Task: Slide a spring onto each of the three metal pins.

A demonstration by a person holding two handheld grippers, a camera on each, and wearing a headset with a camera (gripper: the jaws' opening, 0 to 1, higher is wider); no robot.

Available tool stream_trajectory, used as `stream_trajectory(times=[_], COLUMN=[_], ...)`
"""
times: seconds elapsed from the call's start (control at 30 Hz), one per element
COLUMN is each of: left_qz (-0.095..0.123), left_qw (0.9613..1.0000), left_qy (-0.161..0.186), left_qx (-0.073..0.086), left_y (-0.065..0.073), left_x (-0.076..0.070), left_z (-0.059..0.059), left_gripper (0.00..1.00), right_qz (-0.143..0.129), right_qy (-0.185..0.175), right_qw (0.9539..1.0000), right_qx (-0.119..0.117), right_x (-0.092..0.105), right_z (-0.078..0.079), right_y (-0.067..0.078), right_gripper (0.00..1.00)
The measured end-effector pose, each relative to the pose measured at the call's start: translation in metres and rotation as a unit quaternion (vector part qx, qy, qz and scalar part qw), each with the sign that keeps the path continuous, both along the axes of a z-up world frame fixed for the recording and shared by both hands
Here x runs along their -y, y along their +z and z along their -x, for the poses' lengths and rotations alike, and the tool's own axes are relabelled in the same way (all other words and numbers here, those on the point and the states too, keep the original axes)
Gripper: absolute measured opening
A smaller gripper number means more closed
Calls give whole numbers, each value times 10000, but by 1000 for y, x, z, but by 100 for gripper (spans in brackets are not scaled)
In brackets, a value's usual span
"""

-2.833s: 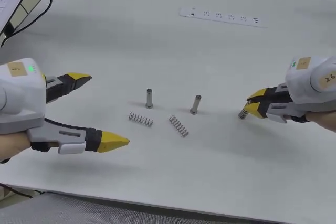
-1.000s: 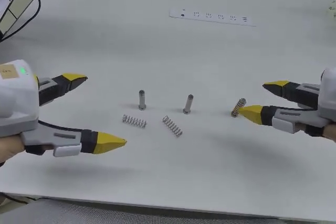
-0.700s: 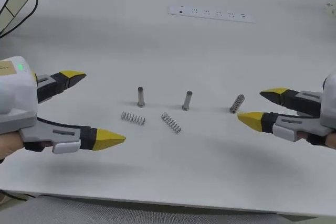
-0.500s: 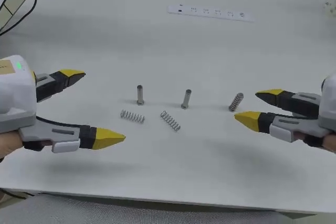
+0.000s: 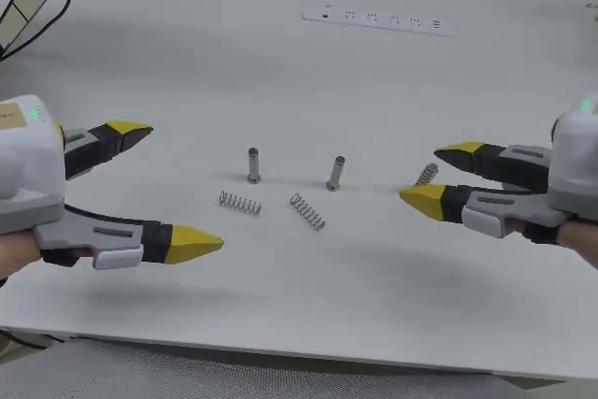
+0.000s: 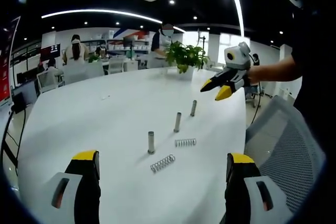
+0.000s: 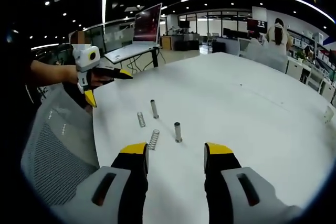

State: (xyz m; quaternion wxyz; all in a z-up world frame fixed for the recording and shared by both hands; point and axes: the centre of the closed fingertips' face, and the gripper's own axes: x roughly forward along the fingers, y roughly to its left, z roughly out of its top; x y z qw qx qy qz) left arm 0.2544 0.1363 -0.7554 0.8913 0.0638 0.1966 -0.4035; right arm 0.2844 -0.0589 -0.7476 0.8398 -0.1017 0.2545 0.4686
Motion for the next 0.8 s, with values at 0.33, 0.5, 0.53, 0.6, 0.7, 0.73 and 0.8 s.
stream_trajectory(times=[0.33, 0.5, 0.53, 0.6, 0.7, 0.73, 0.8], left_qz=[-19, -16, -22, -29, -24, -17, -35], left_qw=[10000, 10000, 10000, 10000, 10000, 10000, 10000], left_qy=[15, 31, 31, 38, 56, 64, 65], left_qx=[5, 10, 5, 1, -6, -8, -15], left_y=[1, 1, 1, 1, 0, 0, -1], left_x=[-2, -4, -4, -5, -7, -8, -8], left_z=[0, 1, 2, 3, 4, 5, 5], left_gripper=[98, 98, 98, 98, 98, 98, 98], right_qz=[193, 275, 299, 340, 401, 457, 541], right_qy=[609, 713, 733, 753, 777, 779, 772], right_qw=[9975, 9964, 9962, 9957, 9946, 9943, 9938], right_qx=[-288, -356, -374, -422, -552, -560, -595], right_x=[-45, -63, -65, -69, -72, -72, -71], right_z=[14, 10, 10, 10, 9, 8, 5], right_y=[-24, -32, -34, -39, -47, -51, -58], right_gripper=[35, 32, 32, 31, 27, 27, 27])
